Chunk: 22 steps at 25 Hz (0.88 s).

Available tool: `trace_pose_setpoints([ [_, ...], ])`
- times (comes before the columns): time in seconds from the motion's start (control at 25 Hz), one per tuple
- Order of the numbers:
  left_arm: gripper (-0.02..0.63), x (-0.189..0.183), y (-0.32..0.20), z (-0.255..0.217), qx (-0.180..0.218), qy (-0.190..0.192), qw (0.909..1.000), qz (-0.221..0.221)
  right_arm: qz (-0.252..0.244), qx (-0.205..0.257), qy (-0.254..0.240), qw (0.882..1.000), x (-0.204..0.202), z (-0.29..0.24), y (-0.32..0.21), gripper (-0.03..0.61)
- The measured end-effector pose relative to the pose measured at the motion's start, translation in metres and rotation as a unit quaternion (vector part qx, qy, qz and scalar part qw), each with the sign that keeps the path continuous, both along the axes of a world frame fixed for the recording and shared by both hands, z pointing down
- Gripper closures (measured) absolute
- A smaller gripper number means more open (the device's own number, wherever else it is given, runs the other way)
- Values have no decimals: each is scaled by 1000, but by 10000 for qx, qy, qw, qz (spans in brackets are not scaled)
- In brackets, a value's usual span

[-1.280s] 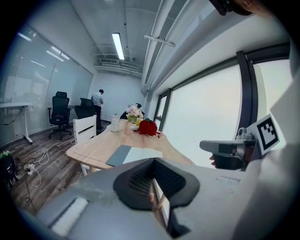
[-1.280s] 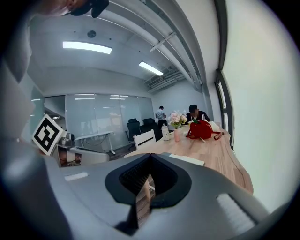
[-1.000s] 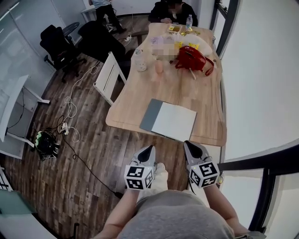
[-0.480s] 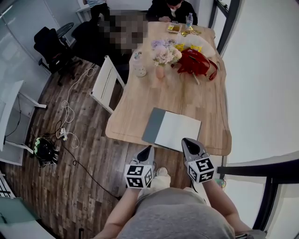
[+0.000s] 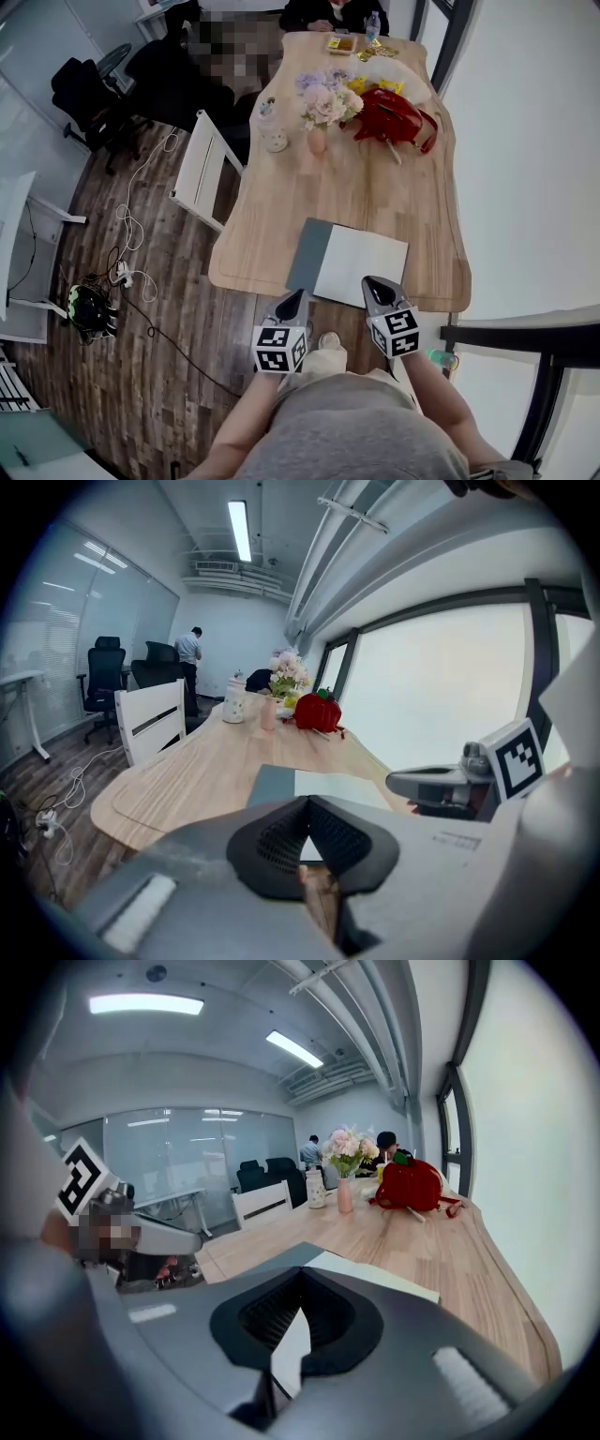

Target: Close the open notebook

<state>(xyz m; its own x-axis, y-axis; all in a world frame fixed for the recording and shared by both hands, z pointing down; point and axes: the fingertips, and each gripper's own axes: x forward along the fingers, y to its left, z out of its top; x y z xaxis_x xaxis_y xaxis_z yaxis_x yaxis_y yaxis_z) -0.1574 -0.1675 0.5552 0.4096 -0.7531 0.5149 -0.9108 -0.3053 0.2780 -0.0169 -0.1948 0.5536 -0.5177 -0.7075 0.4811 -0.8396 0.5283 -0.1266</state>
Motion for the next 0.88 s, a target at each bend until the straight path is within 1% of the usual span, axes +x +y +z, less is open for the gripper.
trace_pose_setpoints([
  [0.12,609,-3,-6,9,-109,70,9999,-10,-2,-219,161,9996,-1,22,-3,575],
  [0.36,609,-8,-13,24,-309,94,9995,-41,-49,-532,520,9972,-2,55,-5,575],
  [0.64,609,-11,-10,44,-578,151,9982,-69,5,-770,926,9927,6,81,-6,575],
  [0.88,609,-17,-8,54,-675,139,9975,-129,19,-1017,1194,9876,10,99,-6,575],
])
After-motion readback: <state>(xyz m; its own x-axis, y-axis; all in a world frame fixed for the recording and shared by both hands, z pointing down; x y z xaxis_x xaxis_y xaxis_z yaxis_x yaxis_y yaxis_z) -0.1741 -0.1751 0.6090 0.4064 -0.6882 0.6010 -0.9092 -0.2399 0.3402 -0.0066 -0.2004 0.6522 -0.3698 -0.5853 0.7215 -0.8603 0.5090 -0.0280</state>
